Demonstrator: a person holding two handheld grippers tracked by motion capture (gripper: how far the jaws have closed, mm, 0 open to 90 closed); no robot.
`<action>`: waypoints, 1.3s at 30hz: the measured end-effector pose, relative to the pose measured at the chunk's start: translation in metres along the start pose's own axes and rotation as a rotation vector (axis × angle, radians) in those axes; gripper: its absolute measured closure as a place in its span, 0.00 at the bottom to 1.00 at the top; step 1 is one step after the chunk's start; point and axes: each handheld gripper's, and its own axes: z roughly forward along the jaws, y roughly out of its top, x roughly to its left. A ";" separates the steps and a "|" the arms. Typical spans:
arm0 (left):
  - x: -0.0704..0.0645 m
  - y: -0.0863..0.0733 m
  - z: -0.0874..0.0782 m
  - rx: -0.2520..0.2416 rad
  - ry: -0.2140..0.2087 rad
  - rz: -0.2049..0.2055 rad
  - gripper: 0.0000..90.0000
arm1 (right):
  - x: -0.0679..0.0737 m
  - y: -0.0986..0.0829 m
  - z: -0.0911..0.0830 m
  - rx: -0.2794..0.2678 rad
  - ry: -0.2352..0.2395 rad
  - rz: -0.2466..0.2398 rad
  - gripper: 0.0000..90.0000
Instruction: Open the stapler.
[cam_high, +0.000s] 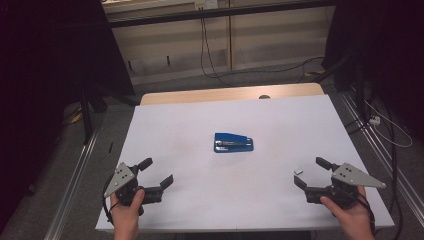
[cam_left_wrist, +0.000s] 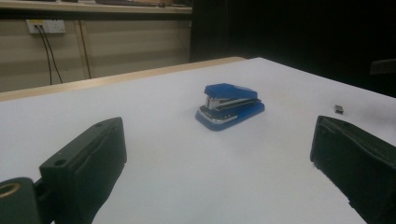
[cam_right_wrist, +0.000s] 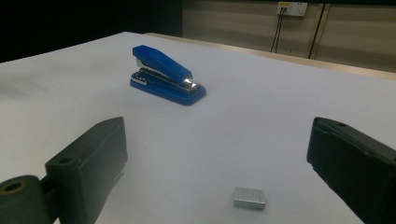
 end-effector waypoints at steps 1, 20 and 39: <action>0.000 0.000 0.000 -0.002 0.001 0.000 0.04 | 0.000 0.000 0.000 -0.001 0.001 -0.001 0.05; -0.005 0.004 0.013 0.009 -0.041 0.003 0.04 | 0.001 0.004 0.002 0.004 -0.015 -0.039 0.06; -0.009 0.010 0.049 0.030 -0.092 -0.005 0.03 | 0.012 0.018 0.027 0.031 0.012 -0.040 0.06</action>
